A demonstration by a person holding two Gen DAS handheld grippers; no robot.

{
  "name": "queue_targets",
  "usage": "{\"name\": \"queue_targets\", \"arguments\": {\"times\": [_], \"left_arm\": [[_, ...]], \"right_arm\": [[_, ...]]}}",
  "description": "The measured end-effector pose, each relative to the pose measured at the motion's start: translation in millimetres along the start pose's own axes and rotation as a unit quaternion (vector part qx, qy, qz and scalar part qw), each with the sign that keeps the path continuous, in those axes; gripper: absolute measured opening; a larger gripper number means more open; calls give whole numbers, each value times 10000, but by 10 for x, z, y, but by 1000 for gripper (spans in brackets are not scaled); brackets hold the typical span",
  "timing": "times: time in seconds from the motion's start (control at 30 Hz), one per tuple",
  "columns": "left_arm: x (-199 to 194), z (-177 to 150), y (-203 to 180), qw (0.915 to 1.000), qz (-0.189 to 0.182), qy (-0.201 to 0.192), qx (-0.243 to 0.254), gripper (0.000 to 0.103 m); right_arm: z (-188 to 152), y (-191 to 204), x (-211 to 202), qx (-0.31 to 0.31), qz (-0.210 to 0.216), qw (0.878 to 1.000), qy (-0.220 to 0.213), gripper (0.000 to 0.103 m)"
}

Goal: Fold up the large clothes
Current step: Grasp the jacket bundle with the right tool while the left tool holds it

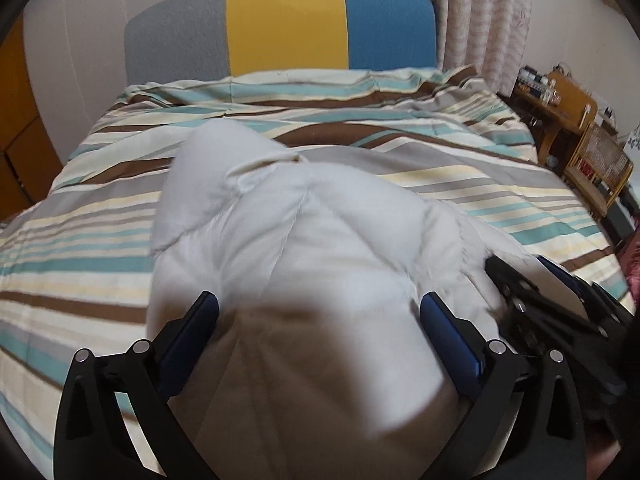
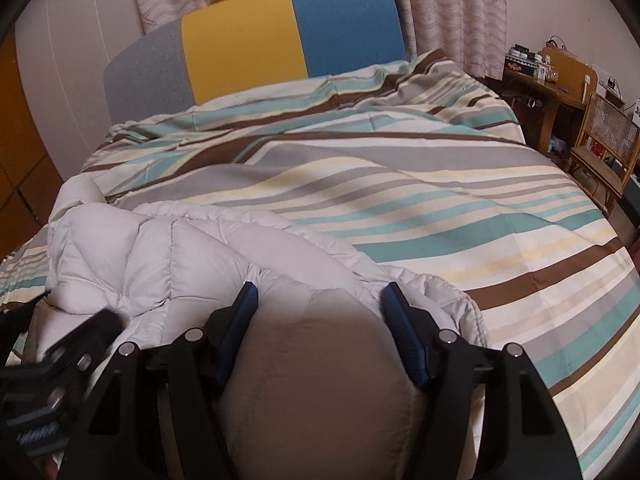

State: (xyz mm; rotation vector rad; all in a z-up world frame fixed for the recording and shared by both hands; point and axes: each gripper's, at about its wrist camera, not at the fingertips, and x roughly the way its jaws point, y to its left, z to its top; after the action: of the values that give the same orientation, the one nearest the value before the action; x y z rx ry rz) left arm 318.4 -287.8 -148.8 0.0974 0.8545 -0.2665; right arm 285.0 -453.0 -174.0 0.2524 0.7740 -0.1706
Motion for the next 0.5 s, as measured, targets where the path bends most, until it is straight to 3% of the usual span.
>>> {"name": "queue_targets", "arguments": {"times": [0.17,0.37,0.5], "left_arm": [[-298,-237,104,9994,-230,-217,-162,100],[-589,-455,102,9985,-276,-477,15,100],[-680,-531,108,9981,-307,-521,103,100]], "right_arm": [[-110,26,-391,-5,-86,9978,-658,73],[-367,55,-852,-160,-171,9961,-851,76],[-573,-44,-1139,172,-17,9964,-825,76]]}}
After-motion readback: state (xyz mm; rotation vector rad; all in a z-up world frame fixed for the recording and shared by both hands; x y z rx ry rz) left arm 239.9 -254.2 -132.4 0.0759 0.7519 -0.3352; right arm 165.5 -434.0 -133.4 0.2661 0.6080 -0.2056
